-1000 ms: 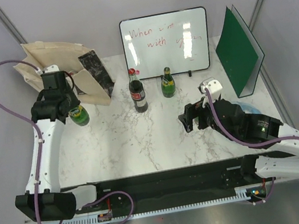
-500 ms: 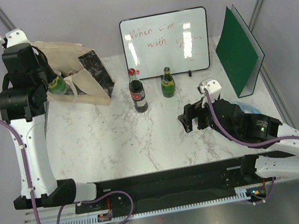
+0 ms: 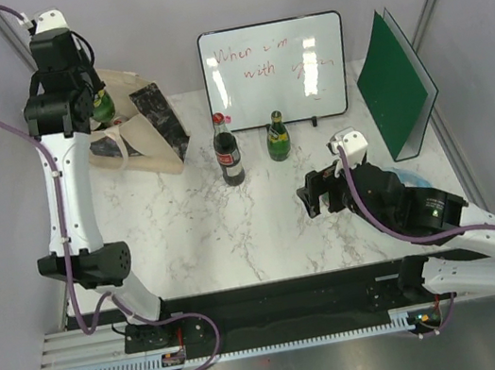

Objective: Place the beverage into the canvas bag

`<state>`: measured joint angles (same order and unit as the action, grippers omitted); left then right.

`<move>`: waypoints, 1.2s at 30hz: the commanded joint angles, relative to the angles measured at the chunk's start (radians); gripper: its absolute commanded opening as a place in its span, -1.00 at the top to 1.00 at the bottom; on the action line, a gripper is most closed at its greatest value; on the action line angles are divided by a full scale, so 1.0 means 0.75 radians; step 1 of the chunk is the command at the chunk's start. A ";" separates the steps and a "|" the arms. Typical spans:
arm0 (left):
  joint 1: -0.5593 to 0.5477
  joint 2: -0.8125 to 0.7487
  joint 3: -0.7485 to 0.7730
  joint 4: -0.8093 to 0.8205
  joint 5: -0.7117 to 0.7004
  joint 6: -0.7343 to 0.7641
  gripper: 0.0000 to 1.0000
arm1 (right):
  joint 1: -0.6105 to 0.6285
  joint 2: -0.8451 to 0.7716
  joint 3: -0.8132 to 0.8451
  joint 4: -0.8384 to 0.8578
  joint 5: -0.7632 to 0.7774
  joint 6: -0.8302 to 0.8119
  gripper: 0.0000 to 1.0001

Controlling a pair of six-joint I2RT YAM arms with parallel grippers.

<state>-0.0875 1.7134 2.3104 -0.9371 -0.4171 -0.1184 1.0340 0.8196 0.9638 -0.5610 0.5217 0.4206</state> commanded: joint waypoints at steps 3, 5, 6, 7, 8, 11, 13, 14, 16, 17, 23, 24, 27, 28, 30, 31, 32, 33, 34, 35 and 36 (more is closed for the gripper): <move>-0.004 0.035 0.090 0.372 -0.059 0.045 0.95 | -0.002 -0.007 0.046 -0.011 0.055 -0.025 -0.96; -0.004 0.041 0.059 0.413 -0.074 0.025 0.95 | -0.004 -0.005 0.044 -0.011 0.055 -0.021 -0.96; -0.004 0.037 -0.002 0.435 -0.076 0.019 0.95 | -0.004 -0.001 0.042 -0.011 0.053 -0.025 -0.96; -0.004 0.029 -0.035 0.468 -0.076 0.007 0.95 | -0.002 0.001 0.044 -0.011 0.053 -0.025 -0.96; -0.004 0.015 -0.069 0.521 -0.076 -0.002 0.95 | -0.004 0.005 0.046 -0.009 0.053 -0.029 -0.96; -0.004 0.022 -0.154 0.570 -0.058 -0.040 0.95 | -0.002 0.020 0.053 -0.007 0.059 -0.039 -0.96; -0.004 0.045 -0.152 0.575 -0.019 -0.069 0.95 | -0.002 0.030 0.053 -0.005 0.061 -0.041 -0.96; -0.004 0.055 -0.158 0.575 -0.006 -0.077 0.95 | -0.004 0.030 0.051 -0.001 0.061 -0.045 -0.96; -0.006 0.072 -0.186 0.570 0.004 -0.128 0.95 | -0.002 0.040 0.042 0.008 0.059 -0.039 -0.96; -0.006 0.068 -0.233 0.572 0.018 -0.147 0.95 | -0.004 0.048 0.040 0.020 0.059 -0.039 -0.96; -0.010 0.059 -0.340 0.597 0.094 -0.231 0.95 | -0.004 0.083 0.040 0.038 0.049 -0.041 -0.96; -0.014 0.061 -0.348 0.599 0.096 -0.233 0.95 | -0.004 0.085 0.040 0.040 0.049 -0.041 -0.96; -0.022 0.063 -0.385 0.617 0.120 -0.227 0.96 | -0.004 0.095 0.036 0.050 0.039 -0.039 -0.96; -0.024 0.063 -0.397 0.634 0.141 -0.227 0.95 | -0.004 0.098 0.034 0.055 0.037 -0.039 -0.96; -0.035 0.059 -0.444 0.646 0.155 -0.227 0.95 | -0.004 0.104 0.034 0.063 0.035 -0.037 -0.96; -0.037 0.057 -0.456 0.654 0.176 -0.231 0.95 | -0.002 0.110 0.030 0.069 0.031 -0.039 -0.96; -0.037 0.057 -0.483 0.664 0.186 -0.237 0.95 | -0.004 0.116 0.030 0.075 0.029 -0.037 -0.96; -0.039 0.057 -0.491 0.669 0.196 -0.247 0.95 | -0.004 0.118 0.030 0.077 0.020 -0.037 -0.96; -0.041 0.061 -0.497 0.667 0.210 -0.251 0.95 | -0.004 0.120 0.032 0.079 0.020 -0.035 -0.96; -0.041 0.061 -0.507 0.671 0.219 -0.255 0.95 | -0.004 0.122 0.032 0.079 0.018 -0.033 -0.96; -0.041 0.063 -0.516 0.673 0.223 -0.257 0.95 | -0.002 0.120 0.032 0.081 0.018 -0.035 -0.96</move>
<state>-0.1040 1.8027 1.9137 -0.6289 -0.3038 -0.2504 1.0340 0.9085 0.9657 -0.5369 0.5423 0.3962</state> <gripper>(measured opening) 0.391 0.982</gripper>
